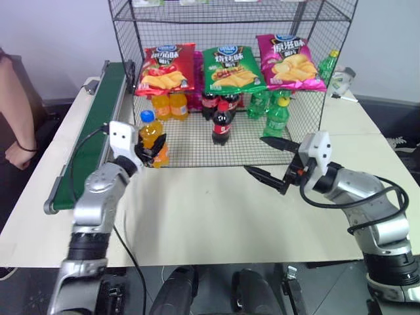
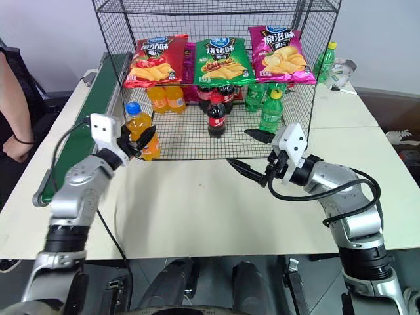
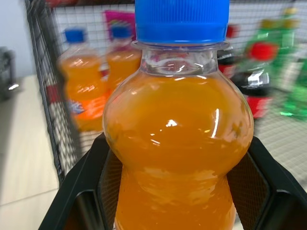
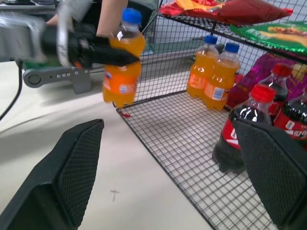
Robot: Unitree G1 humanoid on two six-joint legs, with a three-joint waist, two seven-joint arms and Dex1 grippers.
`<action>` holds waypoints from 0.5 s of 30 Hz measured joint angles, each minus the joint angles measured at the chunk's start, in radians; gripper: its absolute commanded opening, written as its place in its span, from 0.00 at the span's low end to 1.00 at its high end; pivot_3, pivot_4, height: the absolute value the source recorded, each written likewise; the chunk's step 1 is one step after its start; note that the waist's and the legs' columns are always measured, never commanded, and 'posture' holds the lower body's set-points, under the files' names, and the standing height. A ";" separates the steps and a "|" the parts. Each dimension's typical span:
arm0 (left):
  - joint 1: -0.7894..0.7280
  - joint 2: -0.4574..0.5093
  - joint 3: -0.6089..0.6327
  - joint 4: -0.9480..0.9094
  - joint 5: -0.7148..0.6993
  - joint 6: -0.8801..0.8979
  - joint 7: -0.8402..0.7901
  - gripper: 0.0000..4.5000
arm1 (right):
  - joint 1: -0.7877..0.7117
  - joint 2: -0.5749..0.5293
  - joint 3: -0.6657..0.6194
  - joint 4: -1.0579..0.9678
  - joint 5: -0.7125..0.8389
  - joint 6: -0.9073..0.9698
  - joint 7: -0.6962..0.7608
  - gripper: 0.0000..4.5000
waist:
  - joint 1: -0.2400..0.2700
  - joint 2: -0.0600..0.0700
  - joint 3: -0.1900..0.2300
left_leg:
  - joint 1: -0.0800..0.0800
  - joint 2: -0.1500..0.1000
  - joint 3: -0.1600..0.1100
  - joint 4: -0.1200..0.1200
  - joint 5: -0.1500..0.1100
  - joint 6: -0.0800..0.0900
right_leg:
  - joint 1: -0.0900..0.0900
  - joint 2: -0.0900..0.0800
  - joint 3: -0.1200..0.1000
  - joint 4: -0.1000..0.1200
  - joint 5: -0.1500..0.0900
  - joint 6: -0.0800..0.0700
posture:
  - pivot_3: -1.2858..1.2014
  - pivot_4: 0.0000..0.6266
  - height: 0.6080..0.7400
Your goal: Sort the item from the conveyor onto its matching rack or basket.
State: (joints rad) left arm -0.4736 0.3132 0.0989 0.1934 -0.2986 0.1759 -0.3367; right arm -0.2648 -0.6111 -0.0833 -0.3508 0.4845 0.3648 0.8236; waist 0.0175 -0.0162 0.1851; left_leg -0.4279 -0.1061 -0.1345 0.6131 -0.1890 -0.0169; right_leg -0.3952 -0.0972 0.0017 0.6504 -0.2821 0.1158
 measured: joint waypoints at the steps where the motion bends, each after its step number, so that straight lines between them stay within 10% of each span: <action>1: -0.031 -0.029 -0.001 0.070 0.021 -0.051 0.019 0.59 | 0.001 0.000 0.000 -0.002 0.000 0.001 -0.004 1.00 | 0.001 0.000 0.000 | 0.000 0.000 0.000 0.000 0.000 0.000 | 0.000 0.000 0.000 0.000 0.000 0.000 | 0.52 0.24 1.00; 15: -0.352 -0.168 0.017 0.798 0.153 -0.489 0.161 0.59 | 0.020 0.000 -0.002 -0.039 -0.001 0.015 -0.045 1.00 | -0.006 -0.001 0.000 | 0.000 -0.001 0.000 0.000 0.000 0.000 | -0.001 0.001 -0.001 0.002 0.000 0.001 | 0.52 0.24 1.00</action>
State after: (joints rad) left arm -0.8255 0.1452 0.1159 0.9911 -0.1455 -0.3129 -0.1754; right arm -0.2451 -0.6111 -0.0853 -0.3902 0.4838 0.3799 0.7783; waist 0.0118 -0.0172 0.1854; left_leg -0.4283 -0.1070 -0.1344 0.6135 -0.1888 -0.0167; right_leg -0.3958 -0.0960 0.0007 0.6521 -0.2818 0.1167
